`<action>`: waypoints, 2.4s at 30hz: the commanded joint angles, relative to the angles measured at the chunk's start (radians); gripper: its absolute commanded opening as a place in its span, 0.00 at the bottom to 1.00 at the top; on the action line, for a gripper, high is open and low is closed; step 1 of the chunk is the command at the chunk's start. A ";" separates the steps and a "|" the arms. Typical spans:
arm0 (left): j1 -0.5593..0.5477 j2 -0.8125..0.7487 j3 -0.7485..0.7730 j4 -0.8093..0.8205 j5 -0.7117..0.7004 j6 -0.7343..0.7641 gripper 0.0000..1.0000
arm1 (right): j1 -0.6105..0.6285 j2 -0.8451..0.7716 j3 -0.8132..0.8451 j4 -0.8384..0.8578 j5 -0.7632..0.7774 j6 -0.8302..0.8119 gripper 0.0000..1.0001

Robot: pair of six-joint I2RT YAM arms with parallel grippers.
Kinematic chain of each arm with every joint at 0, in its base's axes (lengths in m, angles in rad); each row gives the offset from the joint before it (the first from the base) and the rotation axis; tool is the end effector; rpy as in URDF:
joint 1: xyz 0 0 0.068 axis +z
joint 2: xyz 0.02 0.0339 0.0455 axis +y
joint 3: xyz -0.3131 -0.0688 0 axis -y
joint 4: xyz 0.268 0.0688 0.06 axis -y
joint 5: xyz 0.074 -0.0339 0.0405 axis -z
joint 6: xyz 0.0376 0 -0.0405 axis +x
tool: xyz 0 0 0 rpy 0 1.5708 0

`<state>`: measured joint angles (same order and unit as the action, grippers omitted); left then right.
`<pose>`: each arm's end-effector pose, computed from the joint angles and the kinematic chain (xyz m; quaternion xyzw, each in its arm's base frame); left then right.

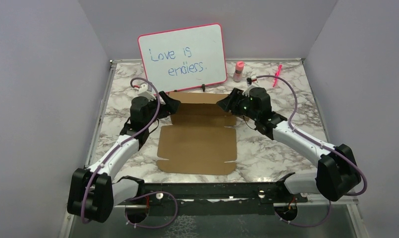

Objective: Fold the paper box

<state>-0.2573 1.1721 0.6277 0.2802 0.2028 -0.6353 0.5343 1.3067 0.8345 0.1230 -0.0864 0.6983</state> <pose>0.2551 -0.0750 0.2856 -0.0880 0.7875 -0.3335 0.5108 0.2643 0.1601 0.3091 0.0423 0.8177 0.3601 0.4471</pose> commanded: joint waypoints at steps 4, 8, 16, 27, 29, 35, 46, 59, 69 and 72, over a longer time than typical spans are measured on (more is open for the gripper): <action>-0.004 -0.229 -0.095 -0.167 -0.140 -0.003 0.79 | -0.017 0.081 0.024 0.120 -0.151 -0.030 0.56; -0.003 -0.299 -0.100 -0.243 -0.187 0.013 0.82 | -0.018 0.105 -0.009 0.201 -0.178 -0.015 0.55; -0.005 -0.263 0.154 -0.469 -0.205 0.200 0.89 | -0.026 0.138 -0.022 0.271 -0.199 0.001 0.55; -0.081 0.079 0.544 -0.639 -0.027 0.426 0.88 | -0.034 0.056 -0.028 0.240 -0.160 -0.048 0.66; -0.114 0.129 0.591 -0.658 -0.039 0.458 0.88 | -0.035 0.029 -0.035 0.229 -0.131 -0.056 0.66; -0.196 0.259 0.730 -0.691 -0.091 0.511 0.89 | -0.037 -0.088 -0.140 0.255 0.015 -0.077 0.68; -0.258 0.410 0.795 -0.696 -0.097 0.555 0.88 | -0.037 -0.129 -0.357 0.387 0.136 -0.041 0.69; -0.258 0.413 0.739 -0.676 -0.081 0.566 0.87 | -0.034 0.233 -0.441 0.815 0.177 0.006 0.65; -0.258 0.406 0.710 -0.669 -0.070 0.566 0.87 | -0.015 0.410 -0.382 0.874 0.203 -0.020 0.64; -0.257 0.395 0.702 -0.663 -0.069 0.566 0.87 | -0.011 0.424 -0.369 0.900 0.158 -0.044 0.62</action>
<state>-0.5129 1.5955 1.3582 -0.3599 0.1261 -0.0868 0.5117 1.7081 0.4347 0.9329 0.0784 0.6861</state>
